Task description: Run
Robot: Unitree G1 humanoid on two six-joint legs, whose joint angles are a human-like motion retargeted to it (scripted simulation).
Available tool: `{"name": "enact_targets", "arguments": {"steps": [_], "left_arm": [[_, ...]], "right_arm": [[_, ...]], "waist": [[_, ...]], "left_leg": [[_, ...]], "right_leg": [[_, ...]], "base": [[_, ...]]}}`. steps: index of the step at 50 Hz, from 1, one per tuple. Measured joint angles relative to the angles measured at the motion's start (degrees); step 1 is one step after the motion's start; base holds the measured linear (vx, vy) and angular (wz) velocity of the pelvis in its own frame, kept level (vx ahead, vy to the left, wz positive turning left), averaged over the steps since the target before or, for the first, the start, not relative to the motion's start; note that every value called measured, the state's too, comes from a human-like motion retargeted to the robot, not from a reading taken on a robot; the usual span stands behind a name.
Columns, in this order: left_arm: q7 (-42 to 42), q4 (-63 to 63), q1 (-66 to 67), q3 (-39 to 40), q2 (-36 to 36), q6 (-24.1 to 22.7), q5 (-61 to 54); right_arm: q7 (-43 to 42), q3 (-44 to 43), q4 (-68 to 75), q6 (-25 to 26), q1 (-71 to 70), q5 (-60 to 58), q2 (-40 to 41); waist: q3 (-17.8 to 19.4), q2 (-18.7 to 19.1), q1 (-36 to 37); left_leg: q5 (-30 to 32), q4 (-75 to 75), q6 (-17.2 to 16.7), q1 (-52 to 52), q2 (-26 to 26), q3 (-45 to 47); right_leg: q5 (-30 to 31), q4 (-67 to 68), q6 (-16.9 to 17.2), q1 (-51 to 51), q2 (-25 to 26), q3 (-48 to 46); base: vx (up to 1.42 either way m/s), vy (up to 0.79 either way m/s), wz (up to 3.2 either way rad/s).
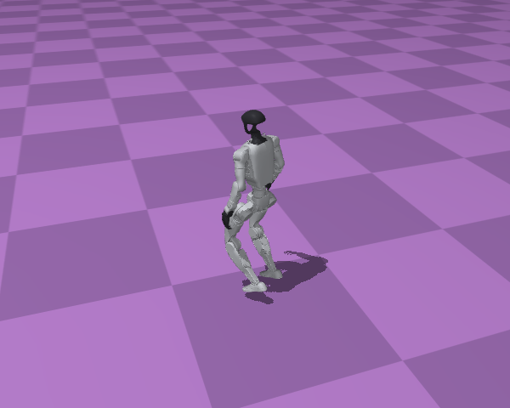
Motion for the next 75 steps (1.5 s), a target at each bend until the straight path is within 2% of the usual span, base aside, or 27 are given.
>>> {"name": "enact_targets", "arguments": {"steps": [2,5,7,12,18,27,33,37,41,48,52,56,62,67,70,75], "left_arm": [[-1.2,0.1,0.7,0.8,3.0,-0.2,-0.2],[-0.8,-1.1,1.6,2.2,7.0,-0.7,-0.4],[0.1,-2.4,2.1,3.2,9.4,-1.2,0.0],[2.1,-4.8,1.5,4.3,13.8,-2.2,3.3],[3.8,-5.8,-1.9,3.1,13.1,-2.6,6.7],[5.1,-8.3,-2.0,1.6,8.1,-3.8,4.7],[6.3,-7.9,-0.7,3.3,5.1,-4.2,1.4],[7.3,-5.6,-1.1,4.8,3.2,-4.0,0.1],[8.1,-3.3,-1.4,6.0,1.8,-3.9,-0.7],[8.9,-2.6,-1.0,6.0,1.2,-4.3,-1.7],[8.9,-4.4,-0.5,5.0,1.6,-4.4,-1.4],[8.7,-6.5,-0.7,3.5,2.4,-4.7,-0.9],[8.1,-7.8,-2.2,0.3,3.5,-5.3,1.1],[7.7,-6.8,-3.0,-2.9,4.2,-4.8,3.1],[7.0,-5.4,-3.0,-4.4,4.4,-4.5,3.5],[5.4,-2.3,-2.6,-5.7,4.3,-4.7,2.6]], "right_arm": [[0.2,-1.2,-7.1,-1.1,-0.2,1.1,-1.6],[0.2,-3.3,-17.3,-2.8,-0.3,1.6,-4.2],[-0.3,-4.6,-23.3,-3.9,-0.5,1.4,-5.7],[-0.7,-6.6,-33.1,-5.7,-1.3,-0.9,-7.1],[2.8,-4.2,-30.6,-5.2,-2.3,-1.6,-4.6],[6.1,0.1,-9.5,-3.4,-1.8,0.2,-1.5],[6.8,0.4,3.6,-2.0,-1.5,1.0,-1.3],[6.6,0.0,9.2,-2.0,-2.2,1.3,-2.5],[6.0,-0.9,11.1,-2.3,-1.6,1.8,-3.8],[3.7,-1.8,7.8,-2.9,1.1,2.6,-5.3],[3.4,-1.2,4.1,-3.1,2.2,1.4,-5.4],[3.8,0.1,1.3,-3.1,2.4,-0.2,-4.9],[4.2,3.3,0.7,-2.6,0.3,-3.1,-3.6],[4.4,6.2,2.6,-1.9,-1.5,-5.1,-2.5],[4.8,7.1,3.7,-1.6,-2.5,-5.6,-2.8],[4.2,6.9,5.0,-1.8,-4.4,-5.3,-4.7]], "waist": [[-1.4,-1.1,0.0],[-2.9,-2.8,-0.1],[-3.4,-3.6,0.0],[-3.7,-5.4,0.2],[-4.2,-7.7,0.3],[-5.1,-10.7,2.8],[-3.4,-11.9,6.2],[-2.4,-10.6,8.1],[-2.3,-9.9,8.3],[-4.3,-8.4,7.4],[-4.8,-7.1,6.5],[-4.8,-5.6,4.9],[-5.2,-4.2,1.6],[-5.3,-4.4,0.2],[-5.5,-5.5,-0.2],[-5.0,-8.3,0.2]], "left_leg": [[1.4,-4.0,-0.8,-2.6,-0.7,2.2],[1.6,-9.2,-0.7,-5.1,-3.1,4.6],[0.2,-11.0,-0.1,-6.1,-5.1,4.6],[-9.2,-11.2,2.9,-7.8,-9.5,1.6],[-8.1,-17.3,2.4,-6.6,-13.0,-2.9],[-2.3,-24.8,-0.1,-3.9,-14.7,-9.9],[0.0,-19.9,-2.8,-6.3,-14.5,-12.8],[3.9,-15.6,-6.1,-9.2,-12.4,-15.0],[10.2,-12.3,-8.8,-13.2,-10.7,-14.8],[10.4,-10.6,-10.1,-16.7,-10.9,-14.1],[7.1,-9.2,-9.0,-16.3,-11.8,-14.0],[1.3,-8.9,-6.4,-15.2,-11.9,-13.7],[-6.3,-13.1,-2.2,-14.9,-9.2,-9.4],[-6.6,-14.7,-0.9,-17.9,-5.9,-2.5],[-5.1,-16.7,-0.6,-19.1,-6.0,0.3],[-0.1,-25.6,0.0,-17.9,-9.0,2.7]], "right_leg": [[3.3,0.1,1.9,-2.1,-2.8,-1.6],[4.7,3.8,4.0,-5.3,-7.6,-3.5],[3.4,8.3,4.0,-6.9,-11.1,-4.8],[-2.2,19.3,3.9,-9.4,-18.2,-4.8],[-7.0,16.4,4.1,-9.7,-22.4,-2.3],[-10.0,2.5,5.2,-4.7,-20.8,0.9],[-16.1,0.6,3.5,-2.2,-18.7,0.7],[-17.0,-1.2,1.8,-2.1,-15.2,0.3],[-15.7,-2.2,1.1,-3.8,-13.1,1.0],[-9.6,-6.3,3.7,-7.5,-9.3,4.7],[-7.5,-7.6,5.7,-9.3,-6.5,8.2],[-7.2,-7.2,6.9,-11.7,-3.9,11.4],[-6.9,-7.3,7.7,-17.2,-2.3,13.1],[-9.4,-2.2,5.5,-22.2,-7.7,5.2],[-10.1,2.1,5.6,-22.2,-11.1,3.0],[-9.1,5.8,7.4,-16.6,-15.4,4.1]], "base": [[-0.06,0.01,1.52],[-0.05,0.01,1.50],[-0.04,0.00,1.24],[-0.02,-0.04,1.00],[0.00,-0.11,0.72],[-0.02,-0.19,0.34],[-0.10,-0.23,-0.07],[-0.11,-0.21,-0.44],[-0.09,-0.15,-0.50],[-0.03,-0.03,-0.91],[-0.03,0.07,-1.38],[-0.08,0.12,-1.49],[-0.17,0.15,-1.53],[-0.27,0.10,-1.44],[-0.30,0.03,-0.82],[-0.31,-0.02,-0.35]]}}
